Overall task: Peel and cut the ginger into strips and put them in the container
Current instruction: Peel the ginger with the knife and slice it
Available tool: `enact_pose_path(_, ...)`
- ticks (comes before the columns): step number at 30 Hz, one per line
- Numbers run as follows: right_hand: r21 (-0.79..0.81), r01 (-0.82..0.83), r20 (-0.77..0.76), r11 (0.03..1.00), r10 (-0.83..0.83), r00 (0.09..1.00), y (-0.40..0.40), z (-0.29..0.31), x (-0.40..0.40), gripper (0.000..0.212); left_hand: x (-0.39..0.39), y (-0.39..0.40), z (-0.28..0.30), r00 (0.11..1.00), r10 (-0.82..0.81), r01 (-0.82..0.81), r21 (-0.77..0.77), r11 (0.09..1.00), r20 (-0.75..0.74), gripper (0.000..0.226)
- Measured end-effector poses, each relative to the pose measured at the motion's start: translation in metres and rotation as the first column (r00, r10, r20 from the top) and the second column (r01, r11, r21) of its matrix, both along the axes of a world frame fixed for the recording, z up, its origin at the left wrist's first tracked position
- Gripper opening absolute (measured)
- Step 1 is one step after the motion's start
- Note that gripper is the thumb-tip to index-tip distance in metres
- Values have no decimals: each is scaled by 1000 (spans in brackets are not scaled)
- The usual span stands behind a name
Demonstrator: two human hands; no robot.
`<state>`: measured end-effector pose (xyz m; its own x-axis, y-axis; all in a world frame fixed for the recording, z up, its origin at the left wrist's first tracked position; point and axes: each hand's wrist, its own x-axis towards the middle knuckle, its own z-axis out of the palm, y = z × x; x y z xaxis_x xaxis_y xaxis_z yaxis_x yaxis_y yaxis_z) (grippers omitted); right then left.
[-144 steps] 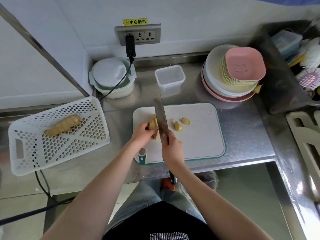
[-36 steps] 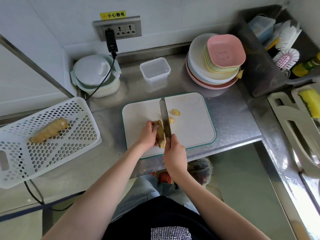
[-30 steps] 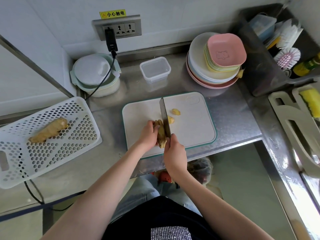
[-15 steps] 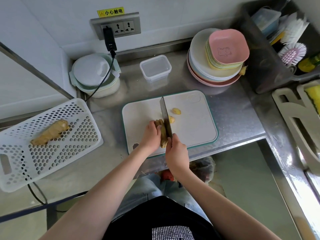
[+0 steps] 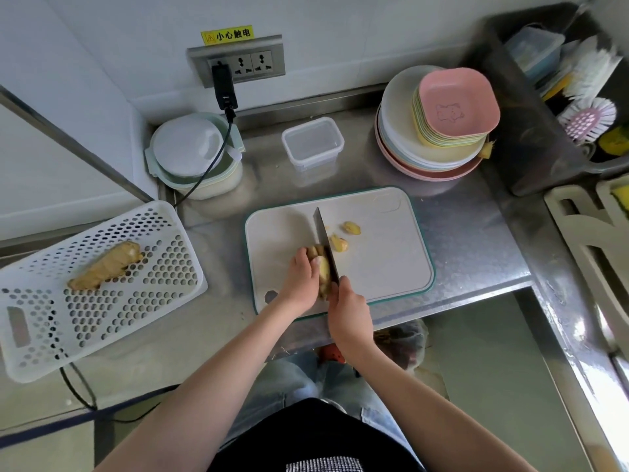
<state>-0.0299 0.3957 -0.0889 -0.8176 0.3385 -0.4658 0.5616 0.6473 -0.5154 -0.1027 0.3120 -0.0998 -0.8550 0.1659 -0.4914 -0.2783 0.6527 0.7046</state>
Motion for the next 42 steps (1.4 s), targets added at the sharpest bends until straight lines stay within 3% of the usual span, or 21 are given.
enact_pose_path(5,95,-54,13,994,53,999,8,1,-3,11,-1,-3,0,999,16,-17,27,1000,43,33)
enact_pose_path(7,111,-2,-17,994,4,1000,25,2,-11,12,0,-4,0,999,-3,3,15,1000,39,34)
enact_pose_path(10,-19,146,-93,989,-147,985,56,7,-30,26,0,-4,1,1000,2,-2,1,1000,9,35)
enact_pose_path(12,-97,150,-148,984,-163,975,71,13,-40,28,1,-2,3,1000,3,-3,-11,1000,-3,36)
enact_pose_path(16,-24,94,-175,995,-97,980,89,18,-43,23,2,3,6,999,12,-13,-35,999,-31,39)
enact_pose_path(20,-62,245,-223,967,-253,941,93,15,-31,30,-3,8,8,1000,26,-26,7,1000,-16,44)
enact_pose_path(23,-111,315,-194,943,-331,923,96,12,-20,33,-10,11,7,990,102,-114,120,986,101,46)
enact_pose_path(25,-106,310,-167,945,-324,931,98,10,-14,34,-14,9,6,981,152,-167,136,977,118,46)
enact_pose_path(29,-126,311,-164,942,-329,930,96,8,-5,33,-17,11,-1,989,113,-121,81,989,97,56)
enact_pose_path(35,-160,282,-176,946,-309,935,95,7,2,31,-37,29,13,998,-65,65,-46,997,1,51)
enact_pose_path(39,-177,249,-172,952,-279,945,92,10,2,31,-37,35,13,999,-34,35,-100,994,10,53)
enact_pose_path(42,-156,206,-165,966,-231,959,88,11,2,32,-38,35,13,1000,10,-8,-58,998,25,63)
